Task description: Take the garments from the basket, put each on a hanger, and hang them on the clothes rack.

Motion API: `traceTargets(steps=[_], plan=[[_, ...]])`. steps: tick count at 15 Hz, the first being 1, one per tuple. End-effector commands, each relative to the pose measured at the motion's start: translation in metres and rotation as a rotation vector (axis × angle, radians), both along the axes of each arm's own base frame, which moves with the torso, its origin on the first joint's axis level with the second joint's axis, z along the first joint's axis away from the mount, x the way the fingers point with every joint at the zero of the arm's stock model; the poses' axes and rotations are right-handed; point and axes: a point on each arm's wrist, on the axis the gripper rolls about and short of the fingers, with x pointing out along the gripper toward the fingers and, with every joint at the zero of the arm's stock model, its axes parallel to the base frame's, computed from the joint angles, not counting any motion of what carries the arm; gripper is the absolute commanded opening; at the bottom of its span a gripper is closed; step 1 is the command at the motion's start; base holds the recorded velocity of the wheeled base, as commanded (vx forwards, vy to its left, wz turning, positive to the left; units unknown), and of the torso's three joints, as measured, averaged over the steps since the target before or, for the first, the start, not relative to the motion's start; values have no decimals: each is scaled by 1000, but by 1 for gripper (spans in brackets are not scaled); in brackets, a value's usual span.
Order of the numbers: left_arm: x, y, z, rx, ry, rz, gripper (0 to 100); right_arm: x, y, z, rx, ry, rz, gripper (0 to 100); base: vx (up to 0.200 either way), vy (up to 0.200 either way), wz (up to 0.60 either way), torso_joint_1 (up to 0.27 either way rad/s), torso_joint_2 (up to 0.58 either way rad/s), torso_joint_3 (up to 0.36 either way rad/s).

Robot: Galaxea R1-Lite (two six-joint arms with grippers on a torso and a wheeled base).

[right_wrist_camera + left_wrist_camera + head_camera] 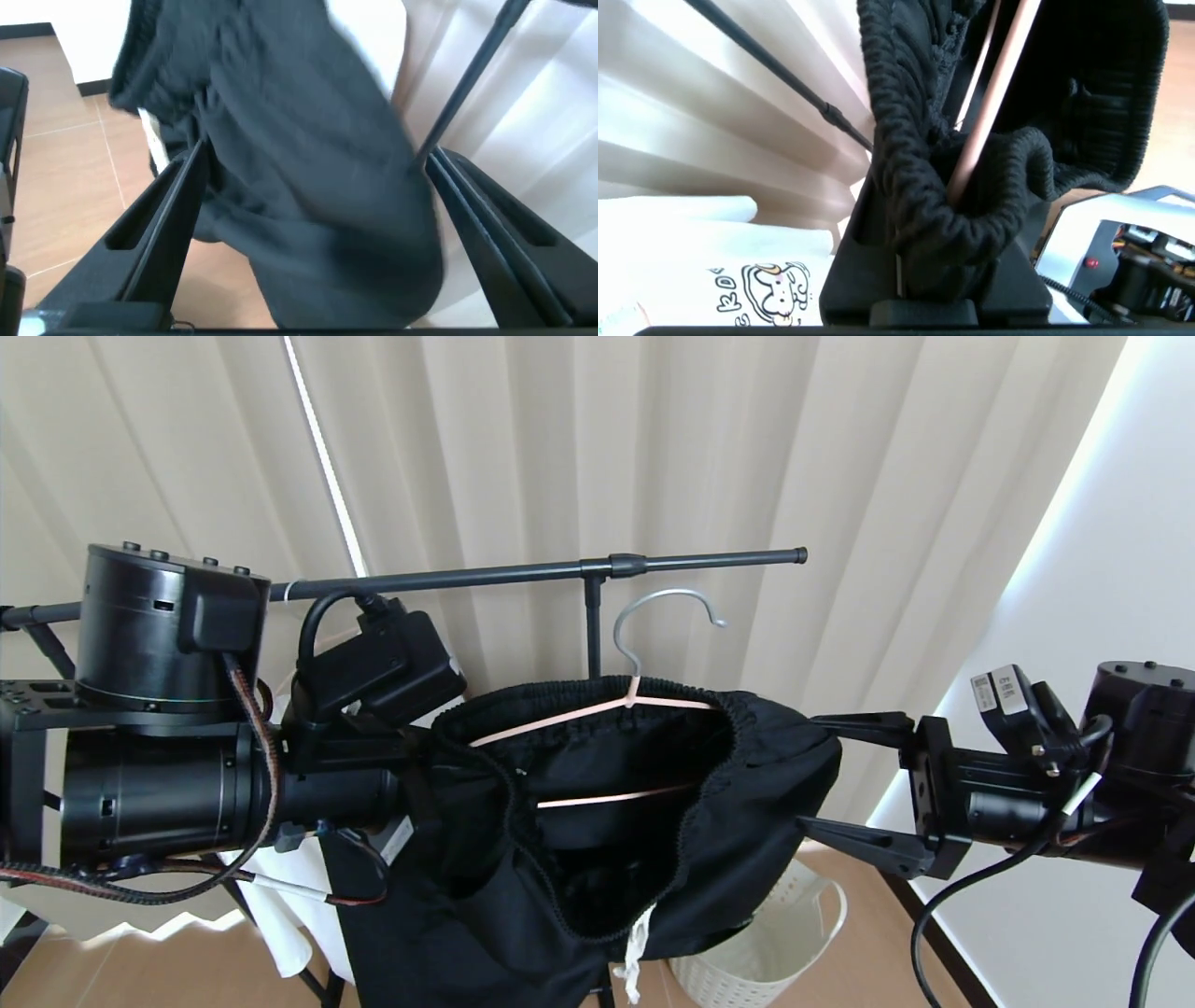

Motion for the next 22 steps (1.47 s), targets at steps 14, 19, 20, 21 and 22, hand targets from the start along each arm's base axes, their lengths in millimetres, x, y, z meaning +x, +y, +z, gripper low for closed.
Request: traceTargets(steps=[14, 19, 20, 21, 22], plan=[[-16, 14, 15, -42, -51, 24, 0, 31, -2, -54, -28, 116, -31, 100, 0, 0, 0, 0, 0, 0], [-20, 16, 20, -67, -55, 31, 0, 43, 1, -76, -32, 127, -32, 100, 0, 0, 0, 0, 0, 0], [-20, 16, 20, -68, -56, 31, 0, 44, 1, -78, -31, 121, -34, 100, 0, 0, 0, 0, 0, 0], [-21, 17, 21, -69, -59, 31, 0, 47, 1, -83, -34, 115, -47, 100, 0, 0, 0, 0, 0, 0], [-21, 17, 20, -69, -55, 32, 0, 48, 2, -83, -39, 114, -62, 100, 0, 0, 0, 0, 0, 0]])
